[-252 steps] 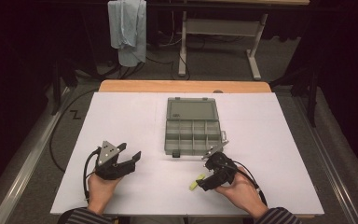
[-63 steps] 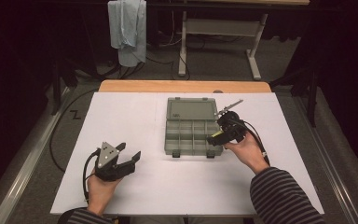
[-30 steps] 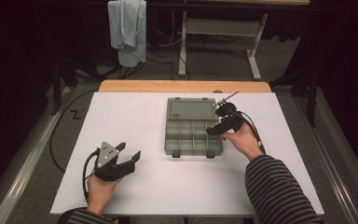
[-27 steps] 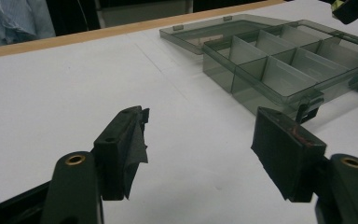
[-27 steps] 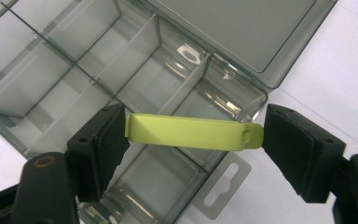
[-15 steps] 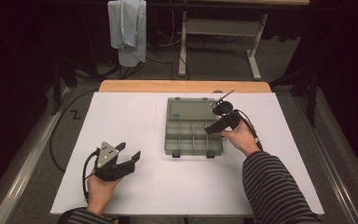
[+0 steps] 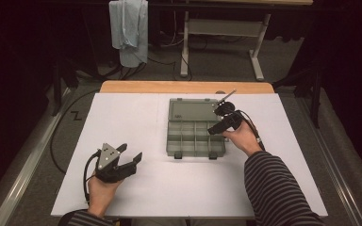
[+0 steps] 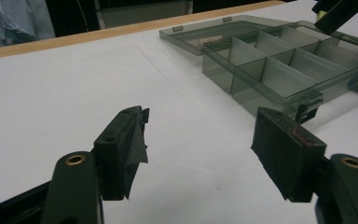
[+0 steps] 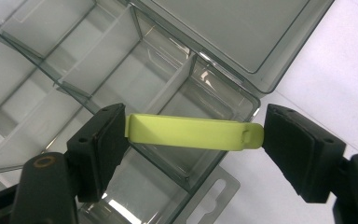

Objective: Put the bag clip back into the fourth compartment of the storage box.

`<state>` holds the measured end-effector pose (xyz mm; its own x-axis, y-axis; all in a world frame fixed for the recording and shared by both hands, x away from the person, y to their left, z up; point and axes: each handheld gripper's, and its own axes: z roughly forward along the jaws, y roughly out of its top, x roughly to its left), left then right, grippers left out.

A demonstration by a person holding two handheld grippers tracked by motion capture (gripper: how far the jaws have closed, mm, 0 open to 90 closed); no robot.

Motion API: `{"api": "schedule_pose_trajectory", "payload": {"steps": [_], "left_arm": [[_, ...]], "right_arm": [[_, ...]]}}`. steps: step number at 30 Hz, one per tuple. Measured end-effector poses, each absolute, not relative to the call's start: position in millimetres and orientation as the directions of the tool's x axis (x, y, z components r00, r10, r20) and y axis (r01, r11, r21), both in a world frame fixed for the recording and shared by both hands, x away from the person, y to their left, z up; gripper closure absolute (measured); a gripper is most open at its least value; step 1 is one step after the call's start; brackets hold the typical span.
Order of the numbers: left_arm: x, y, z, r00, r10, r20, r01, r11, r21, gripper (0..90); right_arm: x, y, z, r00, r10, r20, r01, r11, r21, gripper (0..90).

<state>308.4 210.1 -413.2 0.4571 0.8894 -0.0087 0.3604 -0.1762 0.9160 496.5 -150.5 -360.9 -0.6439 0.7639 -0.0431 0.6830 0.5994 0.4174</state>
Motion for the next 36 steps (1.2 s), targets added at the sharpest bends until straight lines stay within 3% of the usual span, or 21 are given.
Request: {"api": "schedule_pose_trajectory", "payload": {"steps": [36], "left_arm": [[308.5,210.0,-413.3,0.458,0.889,-0.009,0.360,-0.177,0.916,34.2]], "right_arm": [[501.5,-152.7,-366.9,-0.656,0.755,-0.009,0.694,0.608,0.385,24.7]]}}
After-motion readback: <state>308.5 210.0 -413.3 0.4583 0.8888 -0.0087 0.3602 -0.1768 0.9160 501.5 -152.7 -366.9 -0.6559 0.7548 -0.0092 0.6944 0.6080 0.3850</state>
